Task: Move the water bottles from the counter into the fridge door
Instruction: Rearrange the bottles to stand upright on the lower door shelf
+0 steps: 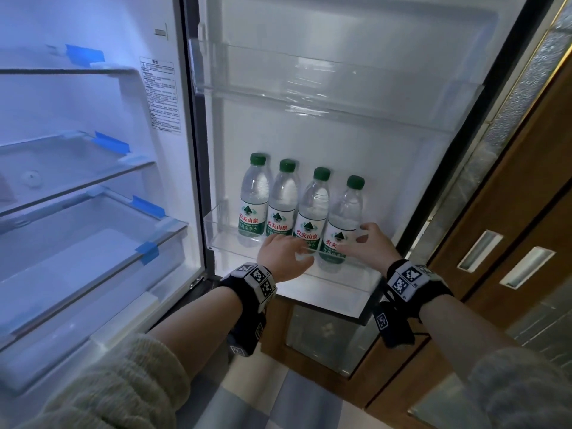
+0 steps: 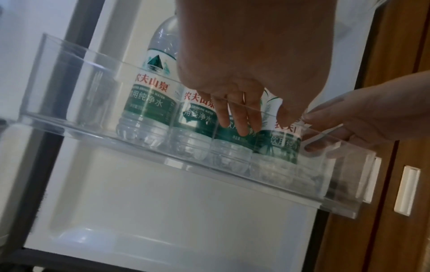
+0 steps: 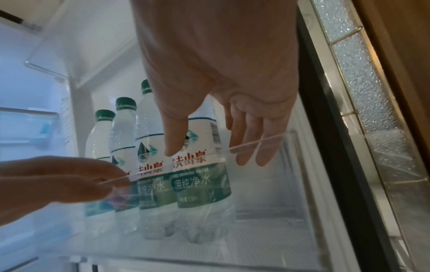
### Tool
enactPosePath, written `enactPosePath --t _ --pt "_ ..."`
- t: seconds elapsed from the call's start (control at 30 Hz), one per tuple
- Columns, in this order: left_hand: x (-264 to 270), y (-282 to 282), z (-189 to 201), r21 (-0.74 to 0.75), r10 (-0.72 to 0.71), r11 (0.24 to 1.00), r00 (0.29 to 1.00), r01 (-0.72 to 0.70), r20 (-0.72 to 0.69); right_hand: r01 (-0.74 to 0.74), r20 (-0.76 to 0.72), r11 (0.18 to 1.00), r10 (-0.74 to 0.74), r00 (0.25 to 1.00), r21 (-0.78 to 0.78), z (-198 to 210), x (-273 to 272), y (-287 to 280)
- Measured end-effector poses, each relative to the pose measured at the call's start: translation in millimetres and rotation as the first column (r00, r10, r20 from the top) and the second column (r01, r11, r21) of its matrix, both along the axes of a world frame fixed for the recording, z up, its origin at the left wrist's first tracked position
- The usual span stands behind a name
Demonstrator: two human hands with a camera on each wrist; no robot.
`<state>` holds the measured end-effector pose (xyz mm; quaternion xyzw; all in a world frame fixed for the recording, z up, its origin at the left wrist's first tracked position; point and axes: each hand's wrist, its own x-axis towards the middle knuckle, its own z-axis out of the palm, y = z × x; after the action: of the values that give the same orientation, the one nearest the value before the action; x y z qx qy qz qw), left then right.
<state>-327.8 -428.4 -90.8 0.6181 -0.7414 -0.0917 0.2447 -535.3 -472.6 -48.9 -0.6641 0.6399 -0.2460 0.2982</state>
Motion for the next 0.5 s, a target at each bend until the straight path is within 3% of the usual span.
enactPosePath --t 0.17,0.37,0.5 --pt "-16.3 28.0 -0.1 -0.019 0.126 0.992 0.982 -0.124 0.144 -0.120 -0.116 0.993 0.120 0.986 0.004 0.0 -6.6 31.4" --pt "-43.6 65.8 -6.8 -0.103 0.012 0.995 0.988 0.004 0.156 -0.303 -0.264 0.953 0.286 0.921 -0.024 2.0 3.1 68.9" --pt "-43.7 85.1 -3.1 -0.073 0.094 0.994 0.987 -0.085 0.133 -0.397 -0.343 0.914 0.347 0.873 -0.086 14.6 12.7 94.8"
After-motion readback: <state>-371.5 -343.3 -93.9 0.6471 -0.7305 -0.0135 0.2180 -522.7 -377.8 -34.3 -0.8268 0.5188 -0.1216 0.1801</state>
